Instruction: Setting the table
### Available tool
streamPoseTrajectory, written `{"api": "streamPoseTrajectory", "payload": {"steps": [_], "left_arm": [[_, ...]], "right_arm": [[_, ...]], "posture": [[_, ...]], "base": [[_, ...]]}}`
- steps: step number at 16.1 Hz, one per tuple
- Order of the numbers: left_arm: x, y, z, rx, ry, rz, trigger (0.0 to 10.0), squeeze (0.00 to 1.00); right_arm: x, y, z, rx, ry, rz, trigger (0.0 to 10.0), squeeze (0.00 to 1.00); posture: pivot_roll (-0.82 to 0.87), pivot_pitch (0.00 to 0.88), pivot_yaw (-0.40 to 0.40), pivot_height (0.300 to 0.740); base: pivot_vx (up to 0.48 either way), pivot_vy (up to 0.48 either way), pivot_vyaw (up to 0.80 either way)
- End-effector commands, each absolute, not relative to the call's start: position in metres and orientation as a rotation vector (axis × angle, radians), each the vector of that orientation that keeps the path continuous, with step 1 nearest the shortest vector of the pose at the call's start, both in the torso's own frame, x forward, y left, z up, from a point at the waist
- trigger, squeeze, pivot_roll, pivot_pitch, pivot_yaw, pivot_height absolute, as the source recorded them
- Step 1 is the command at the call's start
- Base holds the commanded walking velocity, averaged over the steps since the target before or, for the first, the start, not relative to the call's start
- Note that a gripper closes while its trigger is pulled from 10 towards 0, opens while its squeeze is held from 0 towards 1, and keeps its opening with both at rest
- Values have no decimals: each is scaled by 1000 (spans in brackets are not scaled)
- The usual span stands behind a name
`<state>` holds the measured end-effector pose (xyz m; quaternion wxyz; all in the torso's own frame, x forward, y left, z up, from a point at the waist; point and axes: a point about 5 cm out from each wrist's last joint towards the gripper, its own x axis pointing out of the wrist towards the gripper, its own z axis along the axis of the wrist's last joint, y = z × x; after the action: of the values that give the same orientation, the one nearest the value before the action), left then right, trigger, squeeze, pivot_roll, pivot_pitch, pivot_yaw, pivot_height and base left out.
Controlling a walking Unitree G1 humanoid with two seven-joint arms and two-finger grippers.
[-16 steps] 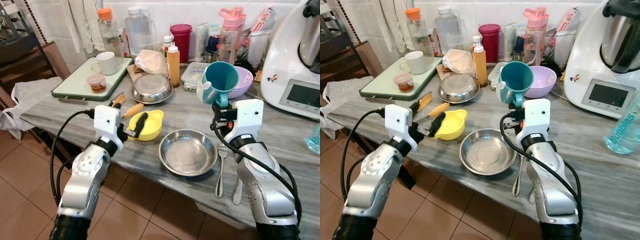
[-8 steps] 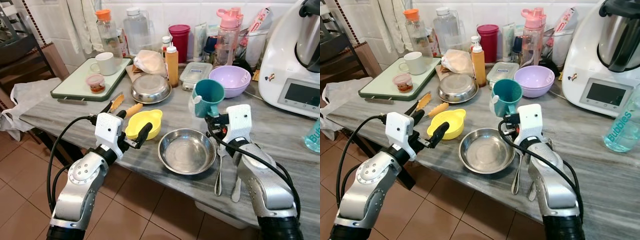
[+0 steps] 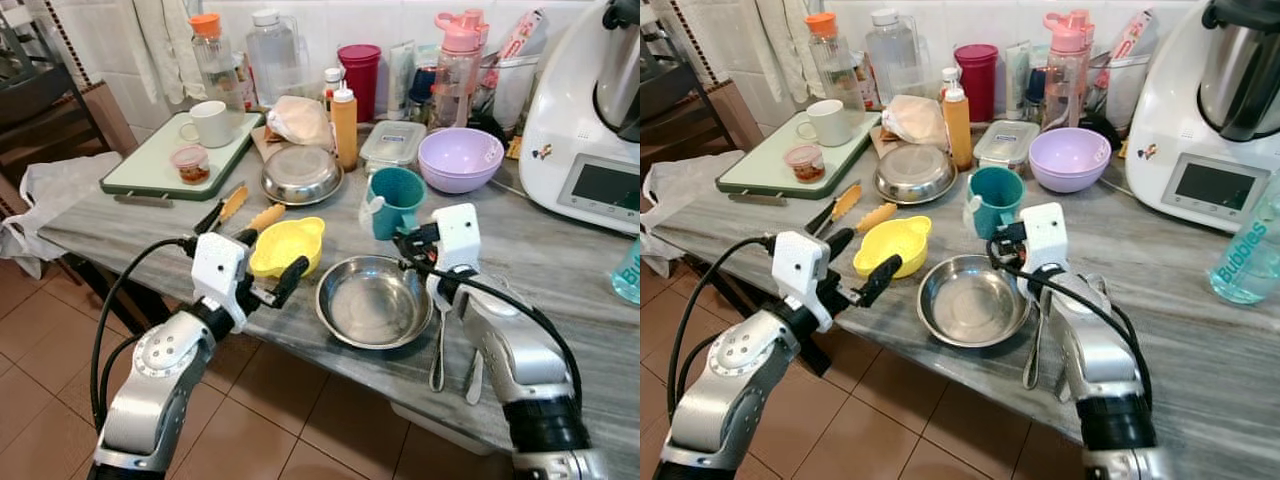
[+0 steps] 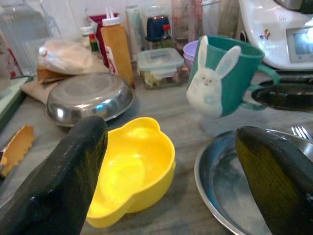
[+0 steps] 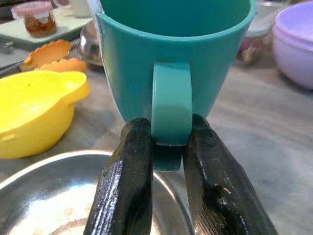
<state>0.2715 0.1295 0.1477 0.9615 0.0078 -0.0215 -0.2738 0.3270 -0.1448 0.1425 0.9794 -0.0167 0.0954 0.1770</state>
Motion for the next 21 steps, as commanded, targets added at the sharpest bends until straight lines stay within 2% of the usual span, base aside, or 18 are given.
{"api": "streamPoseTrajectory", "payload": {"steps": [1,3,8,9,10,16,21], "left_arm": [[269,131,150,25,-41,-572,10000,0],[264,127,152,3,-46,-627,10000,0],[264,128,153,5,-35,-641,10000,0],[264,128,153,5,-34,-642,10000,0],[264,128,153,5,-33,-644,10000,0],[262,125,151,-11,-20,-691,10000,0],[265,125,151,-12,-22,-696,10000,0]], "right_arm": [[331,-140,146,-44,175,389,10000,0],[333,-143,140,-51,196,393,10000,0],[336,-143,133,-70,211,415,10000,0],[337,-142,133,-69,214,419,10000,639],[337,-142,132,-69,217,422,10000,1000],[335,-141,130,-74,224,441,10000,1000],[334,-149,147,-104,153,401,10000,1000]], "posture": [[-79,25,105,740],[-74,27,105,740],[-73,30,106,740],[-72,29,105,740],[-72,29,105,740],[-71,26,103,740],[-81,16,103,740]], "base": [[0,0,0],[0,0,0],[0,0,0],[0,0,0],[0,0,0],[0,0,0],[0,0,0]]}}
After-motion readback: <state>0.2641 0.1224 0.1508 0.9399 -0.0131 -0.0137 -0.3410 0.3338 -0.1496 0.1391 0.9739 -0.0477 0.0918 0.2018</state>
